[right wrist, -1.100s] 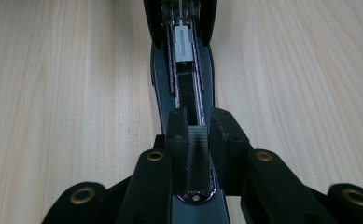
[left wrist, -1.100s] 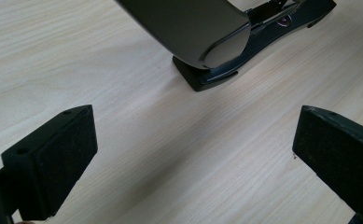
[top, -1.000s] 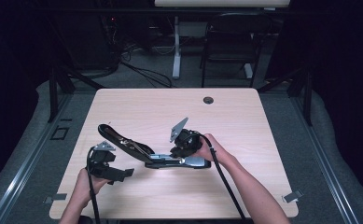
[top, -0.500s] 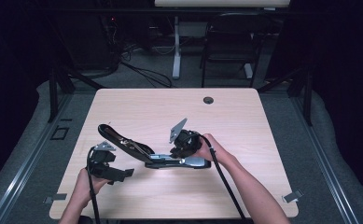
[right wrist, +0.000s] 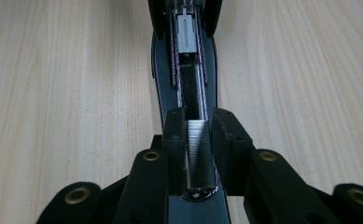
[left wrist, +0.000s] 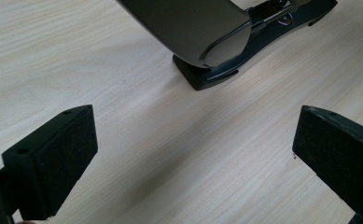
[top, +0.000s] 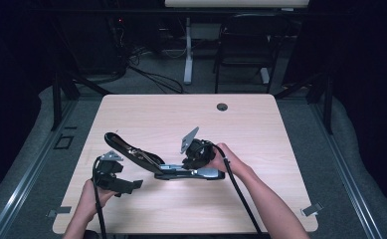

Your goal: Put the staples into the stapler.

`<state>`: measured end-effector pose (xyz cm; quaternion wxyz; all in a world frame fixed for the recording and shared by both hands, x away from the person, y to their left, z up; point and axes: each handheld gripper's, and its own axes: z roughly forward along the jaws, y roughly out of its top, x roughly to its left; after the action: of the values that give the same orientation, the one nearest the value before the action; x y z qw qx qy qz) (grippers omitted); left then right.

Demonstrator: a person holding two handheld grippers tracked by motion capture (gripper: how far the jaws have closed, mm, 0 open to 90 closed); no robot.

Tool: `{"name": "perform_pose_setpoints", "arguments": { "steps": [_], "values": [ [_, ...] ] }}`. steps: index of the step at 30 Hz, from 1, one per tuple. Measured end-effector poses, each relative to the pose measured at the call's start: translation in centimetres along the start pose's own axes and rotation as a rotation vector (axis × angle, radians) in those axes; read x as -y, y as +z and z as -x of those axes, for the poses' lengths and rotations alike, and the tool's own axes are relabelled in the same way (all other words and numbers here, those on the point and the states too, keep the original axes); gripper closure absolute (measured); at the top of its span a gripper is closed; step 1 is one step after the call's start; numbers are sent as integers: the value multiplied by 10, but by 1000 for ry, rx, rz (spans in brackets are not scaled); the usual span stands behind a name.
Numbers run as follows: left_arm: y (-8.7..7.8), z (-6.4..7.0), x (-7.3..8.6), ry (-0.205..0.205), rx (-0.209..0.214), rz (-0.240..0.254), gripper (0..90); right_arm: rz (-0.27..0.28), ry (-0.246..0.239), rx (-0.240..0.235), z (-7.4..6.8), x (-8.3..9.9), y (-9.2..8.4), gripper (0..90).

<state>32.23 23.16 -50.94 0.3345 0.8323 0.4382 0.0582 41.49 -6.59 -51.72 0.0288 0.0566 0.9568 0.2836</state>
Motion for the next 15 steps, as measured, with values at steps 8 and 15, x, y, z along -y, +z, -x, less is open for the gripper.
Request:
{"name": "perform_pose_setpoints", "arguments": {
  "steps": [8,15],
  "values": [
    [0,0,0,0,0,0,1,11,11,-4,2,3,-5,740],
    [-1,-1,0,-5,0,2,1,31,60,16,3,8,-15,720]
  ]
}}
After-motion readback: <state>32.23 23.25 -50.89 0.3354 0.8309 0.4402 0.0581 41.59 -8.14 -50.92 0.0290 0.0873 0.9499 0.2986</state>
